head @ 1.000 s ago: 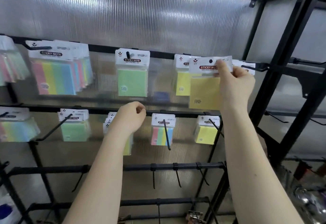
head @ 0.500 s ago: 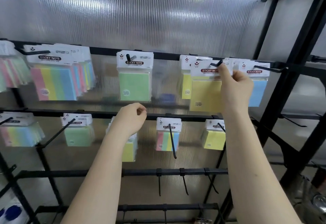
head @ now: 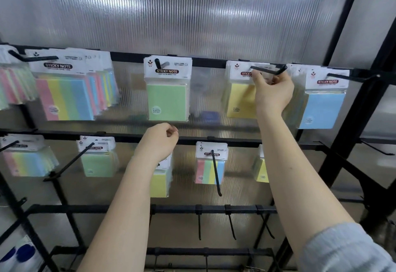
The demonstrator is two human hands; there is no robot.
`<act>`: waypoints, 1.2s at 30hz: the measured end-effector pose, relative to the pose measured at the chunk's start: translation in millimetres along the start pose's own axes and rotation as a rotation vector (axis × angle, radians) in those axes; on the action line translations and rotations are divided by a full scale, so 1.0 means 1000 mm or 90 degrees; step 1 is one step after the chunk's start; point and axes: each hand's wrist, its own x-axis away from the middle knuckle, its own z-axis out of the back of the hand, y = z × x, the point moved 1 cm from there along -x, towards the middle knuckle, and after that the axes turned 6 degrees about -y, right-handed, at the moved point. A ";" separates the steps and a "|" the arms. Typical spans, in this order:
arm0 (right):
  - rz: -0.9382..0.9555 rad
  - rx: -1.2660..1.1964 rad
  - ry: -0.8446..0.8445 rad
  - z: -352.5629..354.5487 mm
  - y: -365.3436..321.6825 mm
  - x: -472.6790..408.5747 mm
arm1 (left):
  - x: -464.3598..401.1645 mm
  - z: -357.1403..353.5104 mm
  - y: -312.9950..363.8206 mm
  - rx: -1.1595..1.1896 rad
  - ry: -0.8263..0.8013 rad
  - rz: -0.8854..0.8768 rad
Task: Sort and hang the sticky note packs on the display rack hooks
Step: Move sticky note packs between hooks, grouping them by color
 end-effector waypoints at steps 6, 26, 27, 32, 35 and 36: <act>0.037 0.030 0.008 0.004 0.008 0.008 | 0.001 -0.004 -0.002 -0.018 -0.019 0.010; -0.287 0.106 -0.243 0.014 0.128 0.130 | 0.033 0.006 -0.041 0.008 0.033 0.036; -0.308 0.108 -0.269 0.012 0.131 0.133 | 0.034 0.007 -0.042 0.010 0.035 0.038; -0.333 0.097 -0.288 0.006 0.134 0.139 | 0.039 0.012 -0.049 0.003 0.031 0.048; -0.324 0.104 -0.240 0.004 0.134 0.142 | 0.043 0.015 -0.051 0.012 0.039 0.052; -0.325 0.109 -0.224 0.003 0.135 0.144 | 0.044 0.016 -0.052 0.016 0.042 0.056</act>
